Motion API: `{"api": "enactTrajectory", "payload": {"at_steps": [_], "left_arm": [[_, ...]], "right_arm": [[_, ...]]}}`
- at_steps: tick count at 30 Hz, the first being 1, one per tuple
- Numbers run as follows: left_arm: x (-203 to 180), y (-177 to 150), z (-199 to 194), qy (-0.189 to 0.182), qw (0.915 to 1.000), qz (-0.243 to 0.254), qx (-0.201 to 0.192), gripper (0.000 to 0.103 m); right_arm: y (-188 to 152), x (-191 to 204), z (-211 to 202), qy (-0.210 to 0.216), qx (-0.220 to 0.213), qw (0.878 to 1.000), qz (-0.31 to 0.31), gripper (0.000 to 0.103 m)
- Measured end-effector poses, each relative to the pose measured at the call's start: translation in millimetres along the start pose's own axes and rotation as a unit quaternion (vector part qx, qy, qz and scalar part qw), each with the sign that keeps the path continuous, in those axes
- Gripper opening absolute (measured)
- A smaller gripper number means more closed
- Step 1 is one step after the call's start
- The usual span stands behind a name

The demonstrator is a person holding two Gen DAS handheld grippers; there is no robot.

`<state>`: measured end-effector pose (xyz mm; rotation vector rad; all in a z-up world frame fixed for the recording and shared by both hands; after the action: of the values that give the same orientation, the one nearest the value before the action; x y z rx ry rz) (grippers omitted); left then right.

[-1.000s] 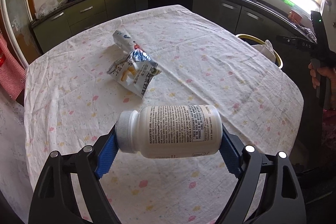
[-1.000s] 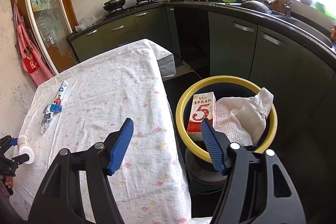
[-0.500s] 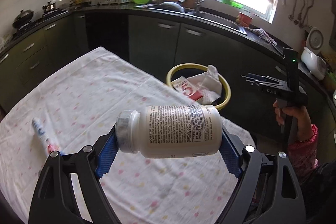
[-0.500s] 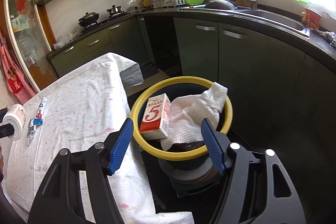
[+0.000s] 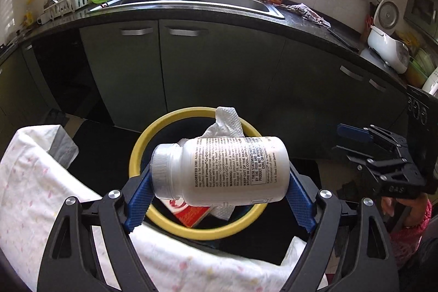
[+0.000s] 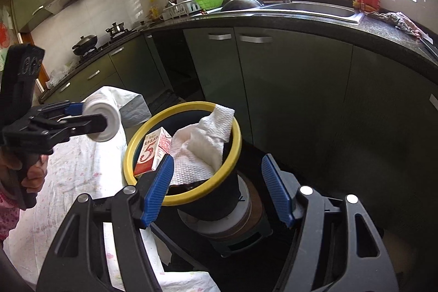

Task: Collect trash
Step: 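Carry the pill bottle over the bin and open the left tool, then grasp the white-and-blue drink pouch with the right tool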

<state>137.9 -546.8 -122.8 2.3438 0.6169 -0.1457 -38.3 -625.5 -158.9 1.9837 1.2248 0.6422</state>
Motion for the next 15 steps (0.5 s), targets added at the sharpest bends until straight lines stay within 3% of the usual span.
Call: {"api": "enactTrajectory", "payload": {"at_steps": [5,8,11,15], "left_arm": [[3,17,57,0.016,0.9996,0.000,0.022,0.084],[7,20,67,0.027,0.9991,-0.012,0.030,0.088],[8,19,45,0.009,0.9994,-0.031,0.011,0.092],[16,6,-14,-0.003,0.9983,-0.049,-0.032,0.094]], "right_arm": [[-9,-14,-2,-0.014,0.009,1.000,0.014,0.067],[-11,-15,0,-0.014,0.016,1.000,0.015,0.067],[-11,-10,-1,-0.009,0.015,1.000,0.009,0.067],[-7,3,0,0.003,0.012,1.000,-0.003,0.067]]}}
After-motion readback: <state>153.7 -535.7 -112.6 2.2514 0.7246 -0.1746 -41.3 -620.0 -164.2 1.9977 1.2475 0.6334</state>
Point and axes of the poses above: each gripper's, at about its wrist camera, not at the fingertips, and z roughly the way its jaws point, x to its left, y to its top, the point moved 7 cm from there along z, roughly the way its jaws point, and after that the axes turned 14 degrees about -z, right-handed, at the moved point
